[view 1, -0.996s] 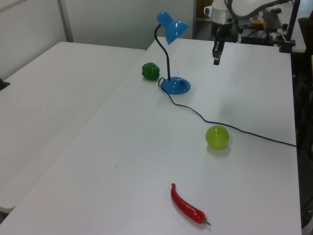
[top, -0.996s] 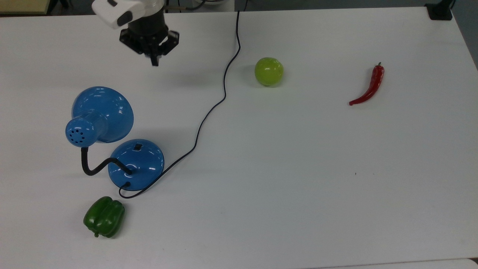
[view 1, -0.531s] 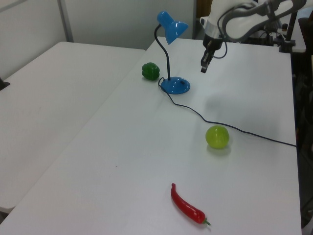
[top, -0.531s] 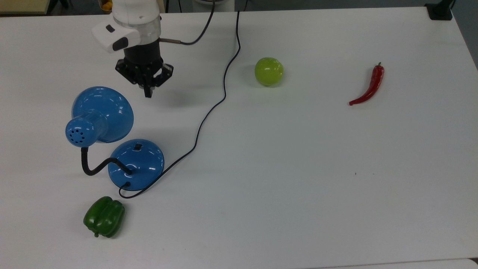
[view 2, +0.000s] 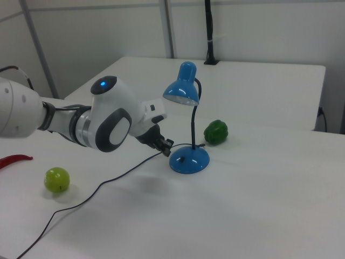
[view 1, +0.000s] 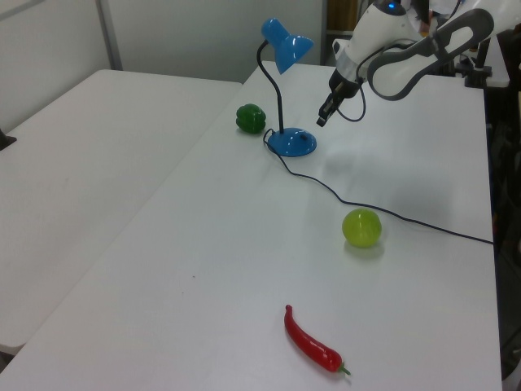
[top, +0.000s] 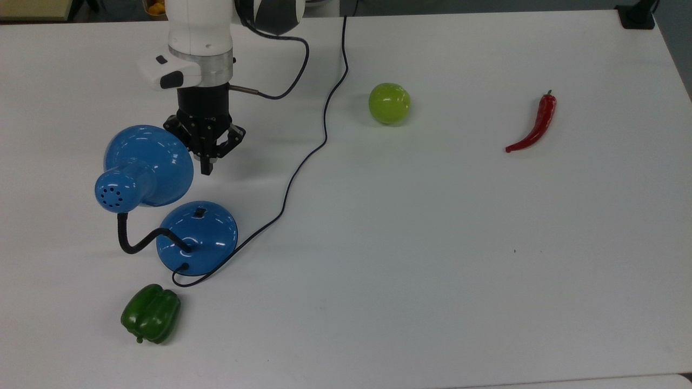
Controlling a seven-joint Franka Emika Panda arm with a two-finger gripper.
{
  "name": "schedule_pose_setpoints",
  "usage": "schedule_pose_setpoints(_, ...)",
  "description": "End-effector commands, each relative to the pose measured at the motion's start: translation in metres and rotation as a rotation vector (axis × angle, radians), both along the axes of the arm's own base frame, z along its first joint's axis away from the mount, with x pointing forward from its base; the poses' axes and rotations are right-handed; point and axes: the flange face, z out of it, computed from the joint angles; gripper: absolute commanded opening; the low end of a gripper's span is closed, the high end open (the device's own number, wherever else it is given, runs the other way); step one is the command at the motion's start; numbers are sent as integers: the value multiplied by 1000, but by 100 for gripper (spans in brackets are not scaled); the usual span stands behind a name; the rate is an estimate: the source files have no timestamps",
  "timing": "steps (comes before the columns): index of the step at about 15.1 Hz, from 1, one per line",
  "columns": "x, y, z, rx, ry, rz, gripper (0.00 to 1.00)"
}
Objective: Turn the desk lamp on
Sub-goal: 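Move the gripper toward the blue lamp base and lower it, then press down on the switch on the blue lamp base with the gripper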
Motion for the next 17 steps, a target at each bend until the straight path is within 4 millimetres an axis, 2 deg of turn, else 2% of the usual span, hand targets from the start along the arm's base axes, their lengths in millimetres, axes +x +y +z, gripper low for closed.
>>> schedule_pose_setpoints(1,10,-4,-12,-1,-63,-24,0)
schedule_pose_setpoints(2,16,-5,-20,2,-84,-34,0)
schedule_pose_setpoints(10,39,-14,-34,-7,-106,-58,0)
schedule_pose_setpoints(17,47,-14,-49,-12,-94,-55,0)
